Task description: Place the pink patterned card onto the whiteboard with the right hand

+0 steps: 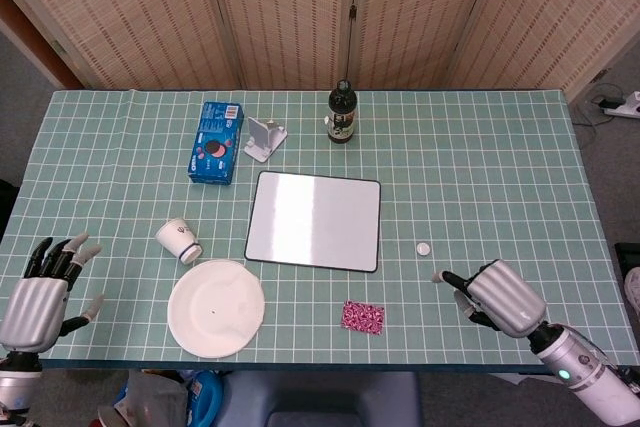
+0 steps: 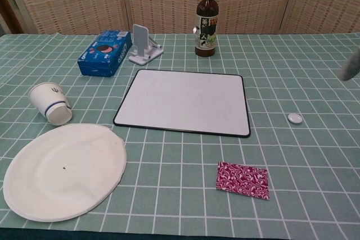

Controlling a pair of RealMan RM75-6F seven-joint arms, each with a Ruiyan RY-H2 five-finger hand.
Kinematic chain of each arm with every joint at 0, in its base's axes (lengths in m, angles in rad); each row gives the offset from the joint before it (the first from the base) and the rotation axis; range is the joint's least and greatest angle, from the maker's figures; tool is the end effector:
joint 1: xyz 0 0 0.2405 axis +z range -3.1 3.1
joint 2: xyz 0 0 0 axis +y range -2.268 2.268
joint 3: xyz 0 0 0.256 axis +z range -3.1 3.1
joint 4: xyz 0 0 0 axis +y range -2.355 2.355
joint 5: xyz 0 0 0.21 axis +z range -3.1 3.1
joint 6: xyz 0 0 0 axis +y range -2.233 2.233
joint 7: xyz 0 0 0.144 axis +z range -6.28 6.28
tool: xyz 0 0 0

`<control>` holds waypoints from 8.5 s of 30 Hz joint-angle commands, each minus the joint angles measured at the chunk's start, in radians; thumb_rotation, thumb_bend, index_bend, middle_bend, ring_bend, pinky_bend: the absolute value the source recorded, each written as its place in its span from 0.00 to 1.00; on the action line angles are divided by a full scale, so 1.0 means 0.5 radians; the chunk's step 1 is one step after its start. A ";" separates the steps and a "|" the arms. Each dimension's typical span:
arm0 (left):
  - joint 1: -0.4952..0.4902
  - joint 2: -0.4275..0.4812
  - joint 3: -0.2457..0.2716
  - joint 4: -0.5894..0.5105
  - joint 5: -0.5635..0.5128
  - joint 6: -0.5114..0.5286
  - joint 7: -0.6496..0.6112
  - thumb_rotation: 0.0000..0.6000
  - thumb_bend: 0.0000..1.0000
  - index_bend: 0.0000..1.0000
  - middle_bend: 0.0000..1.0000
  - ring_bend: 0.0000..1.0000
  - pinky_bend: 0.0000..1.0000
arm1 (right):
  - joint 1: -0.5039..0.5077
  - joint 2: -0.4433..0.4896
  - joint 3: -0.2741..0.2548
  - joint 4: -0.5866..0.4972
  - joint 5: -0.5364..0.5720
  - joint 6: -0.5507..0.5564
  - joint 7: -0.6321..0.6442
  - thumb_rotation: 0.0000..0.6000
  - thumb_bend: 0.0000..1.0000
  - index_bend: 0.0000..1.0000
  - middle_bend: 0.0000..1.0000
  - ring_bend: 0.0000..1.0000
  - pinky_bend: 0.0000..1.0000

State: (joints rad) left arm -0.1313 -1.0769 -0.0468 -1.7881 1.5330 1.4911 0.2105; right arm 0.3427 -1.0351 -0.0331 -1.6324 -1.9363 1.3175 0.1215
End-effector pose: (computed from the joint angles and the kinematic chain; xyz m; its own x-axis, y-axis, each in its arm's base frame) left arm -0.2652 0.1898 0.1564 0.4667 -0.0223 0.8841 0.8793 -0.0960 -0.4666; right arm -0.2324 -0.2125 0.1259 0.4914 -0.1508 0.8578 -0.7339 -0.6021 0.3146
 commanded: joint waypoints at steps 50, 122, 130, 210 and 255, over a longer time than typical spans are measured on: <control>0.045 -0.027 0.022 0.064 -0.022 0.012 -0.039 1.00 0.29 0.19 0.11 0.12 0.05 | 0.544 -0.597 -0.225 0.143 0.193 -0.927 -0.394 1.00 1.00 0.33 1.00 1.00 0.96; 0.064 -0.028 0.028 0.100 -0.032 0.009 -0.062 1.00 0.29 0.19 0.11 0.12 0.05 | 0.763 -0.695 -0.096 0.330 0.643 -1.084 -0.436 1.00 1.00 0.33 1.00 1.00 0.96; 0.058 -0.035 0.027 0.095 -0.023 0.005 -0.055 1.00 0.29 0.19 0.11 0.12 0.05 | 0.712 -0.599 -0.208 0.258 0.535 -0.987 -0.407 1.00 1.00 0.33 1.00 1.00 0.96; 0.081 -0.015 0.034 0.088 -0.004 0.031 -0.063 1.00 0.29 0.19 0.11 0.12 0.05 | 0.686 -0.702 0.101 0.287 1.260 -1.042 -0.907 1.00 0.06 0.33 0.97 1.00 0.96; 0.075 -0.034 0.030 0.124 -0.021 0.011 -0.087 1.00 0.29 0.19 0.11 0.12 0.05 | 0.729 -0.782 0.077 0.382 1.366 -1.065 -1.025 1.00 0.18 0.40 0.97 1.00 0.96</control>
State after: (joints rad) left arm -0.0937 -1.0938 -0.0320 -1.7260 1.5223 1.4966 0.1671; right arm 0.7072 -1.4261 0.0057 -1.4412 -1.2530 0.7851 -0.3906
